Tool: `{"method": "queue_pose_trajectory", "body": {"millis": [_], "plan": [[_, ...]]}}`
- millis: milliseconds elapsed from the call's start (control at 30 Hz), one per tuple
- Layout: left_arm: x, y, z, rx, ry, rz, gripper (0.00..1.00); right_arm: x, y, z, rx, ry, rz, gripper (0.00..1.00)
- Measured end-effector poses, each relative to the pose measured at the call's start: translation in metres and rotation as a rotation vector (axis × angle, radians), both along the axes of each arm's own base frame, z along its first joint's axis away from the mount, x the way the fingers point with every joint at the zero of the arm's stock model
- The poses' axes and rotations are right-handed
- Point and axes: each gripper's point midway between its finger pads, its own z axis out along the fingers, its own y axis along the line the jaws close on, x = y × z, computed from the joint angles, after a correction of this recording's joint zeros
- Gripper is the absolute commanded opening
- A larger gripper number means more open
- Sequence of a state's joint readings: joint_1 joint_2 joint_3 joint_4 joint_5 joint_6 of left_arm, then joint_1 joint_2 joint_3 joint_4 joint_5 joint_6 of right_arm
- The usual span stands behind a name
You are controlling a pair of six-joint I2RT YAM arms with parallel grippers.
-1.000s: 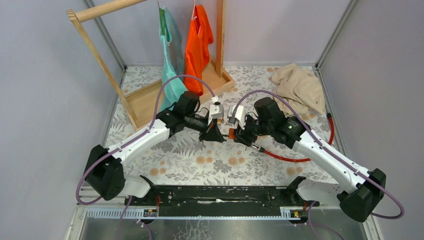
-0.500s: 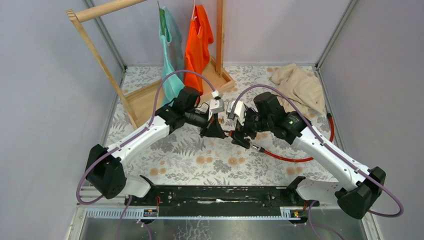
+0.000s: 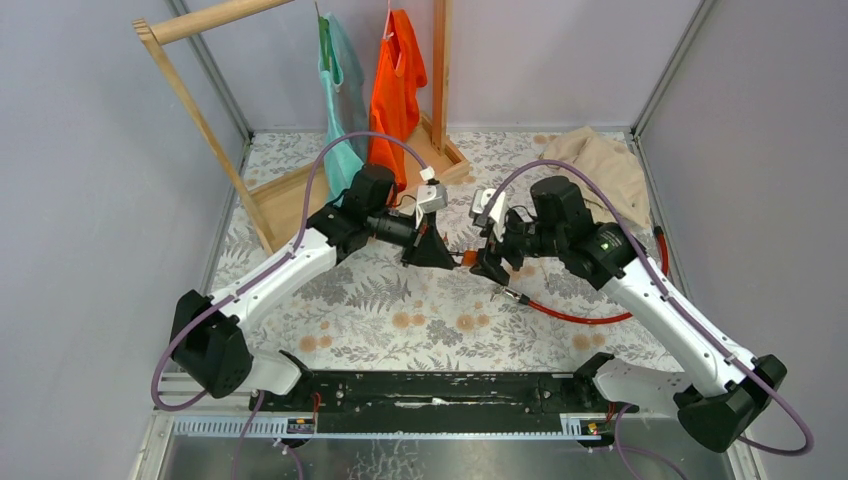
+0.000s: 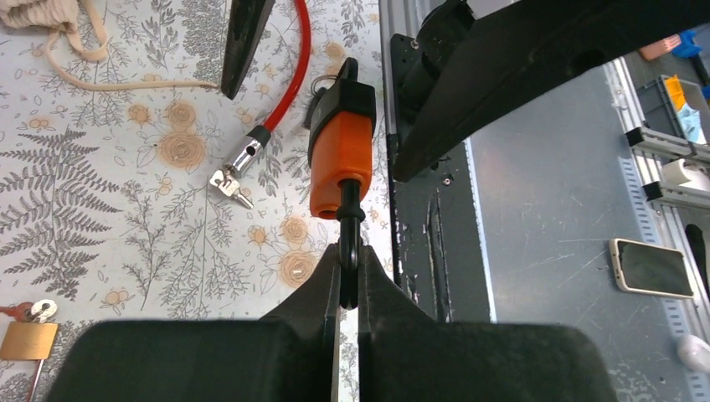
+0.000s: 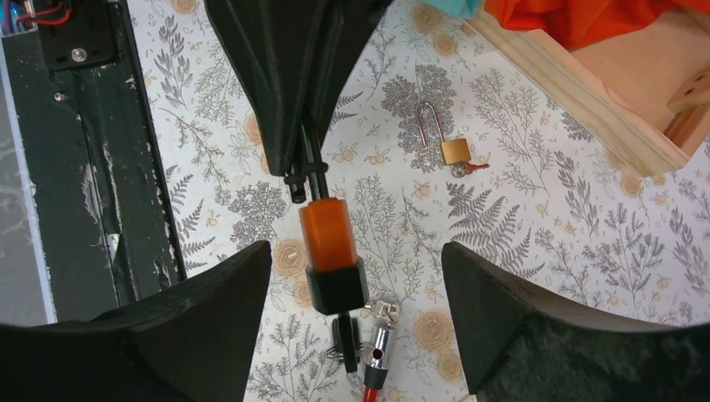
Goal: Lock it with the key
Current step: Lock the lock.
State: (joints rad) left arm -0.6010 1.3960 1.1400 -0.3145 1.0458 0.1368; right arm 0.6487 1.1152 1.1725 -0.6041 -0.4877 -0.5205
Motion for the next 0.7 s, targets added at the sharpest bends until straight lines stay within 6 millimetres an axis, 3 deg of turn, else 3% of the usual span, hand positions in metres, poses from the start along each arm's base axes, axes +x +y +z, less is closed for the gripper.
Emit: {"method": "queue_pose_trajectory", "body": {"millis": [367, 700], "plan": [[0.001, -0.003, 0.018, -0.075, 0.039, 0.015, 0.00, -0.003, -0.004, 0.002, 0.102, 0.077, 0.011, 0.62], [0.000, -0.003, 0.018, -0.087, 0.054, 0.015, 0.00, -0.013, 0.001, 0.002, 0.158, 0.135, 0.064, 0.48]]}}
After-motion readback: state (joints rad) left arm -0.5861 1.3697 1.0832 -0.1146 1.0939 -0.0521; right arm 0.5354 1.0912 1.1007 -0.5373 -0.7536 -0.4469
